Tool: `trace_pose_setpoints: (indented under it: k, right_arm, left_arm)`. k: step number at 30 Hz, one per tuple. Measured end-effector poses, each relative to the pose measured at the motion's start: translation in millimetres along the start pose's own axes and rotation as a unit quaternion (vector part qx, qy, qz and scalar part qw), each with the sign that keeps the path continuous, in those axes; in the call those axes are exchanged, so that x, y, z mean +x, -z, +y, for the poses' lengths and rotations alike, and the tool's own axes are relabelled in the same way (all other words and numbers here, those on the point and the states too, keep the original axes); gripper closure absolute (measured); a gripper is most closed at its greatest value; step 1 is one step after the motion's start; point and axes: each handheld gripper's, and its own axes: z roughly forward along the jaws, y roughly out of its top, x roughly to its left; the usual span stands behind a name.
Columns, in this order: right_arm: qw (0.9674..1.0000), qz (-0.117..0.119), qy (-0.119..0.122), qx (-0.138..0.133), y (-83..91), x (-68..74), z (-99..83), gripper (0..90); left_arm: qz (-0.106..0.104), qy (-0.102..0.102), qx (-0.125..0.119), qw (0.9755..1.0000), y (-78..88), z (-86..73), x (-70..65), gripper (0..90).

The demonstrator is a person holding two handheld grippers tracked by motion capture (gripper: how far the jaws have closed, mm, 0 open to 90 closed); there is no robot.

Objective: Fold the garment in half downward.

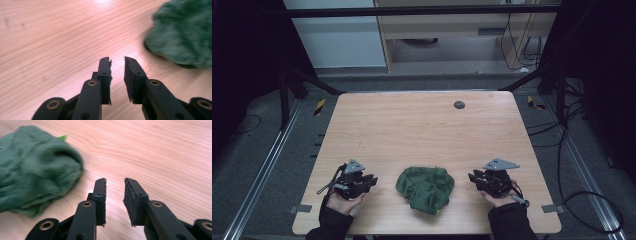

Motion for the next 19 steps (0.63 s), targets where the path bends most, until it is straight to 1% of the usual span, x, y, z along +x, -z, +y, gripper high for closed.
trace_pose_setpoints:
  k: [1, 2, 3, 6, 9, 12, 15, 19]
  right_arm:
    - [0.9999, -0.012, -0.009, -0.004, 2.7, -6.8, -1.3, 67.0]
    - [0.9998, -0.016, -0.009, -0.005, 3.6, -9.2, -1.7, 65.5]
    - [0.9996, -0.022, -0.015, -0.005, 4.7, -12.4, -2.4, 61.9]
    - [0.9992, -0.033, -0.021, 0.000, 5.0, -19.6, -4.9, 56.0]
    - [0.9985, -0.045, -0.029, 0.004, 4.4, -26.8, -8.1, 50.5]
    - [0.9975, -0.061, -0.037, 0.001, 5.1, -32.1, -9.6, 41.5]
    - [0.9963, -0.073, -0.045, -0.003, 5.7, -37.1, -10.7, 34.6]
    - [0.9951, -0.083, -0.053, -0.001, 6.3, -41.6, -12.2, 29.6]
  left_arm:
    - [0.009, 0.005, -0.002, 0.9999, 0.8, -1.9, 4.5, 69.3]
    - [0.009, 0.005, -0.002, 0.9999, 0.8, -1.9, 4.5, 68.1]
    - [0.018, 0.008, -0.004, 0.9998, 1.8, -4.3, 9.0, 66.3]
    - [0.033, 0.017, -0.006, 0.9993, 2.8, -7.9, 16.5, 60.4]
    - [0.043, 0.030, -0.011, 0.9986, 4.9, -10.4, 24.6, 54.9]
    - [0.057, 0.042, -0.015, 0.9974, 7.8, -12.8, 31.9, 51.3]
    - [0.063, 0.048, -0.017, 0.9967, 9.8, -14.5, 37.0, 48.4]
    - [0.067, 0.049, -0.016, 0.9964, 9.0, -15.5, 39.8, 44.6]
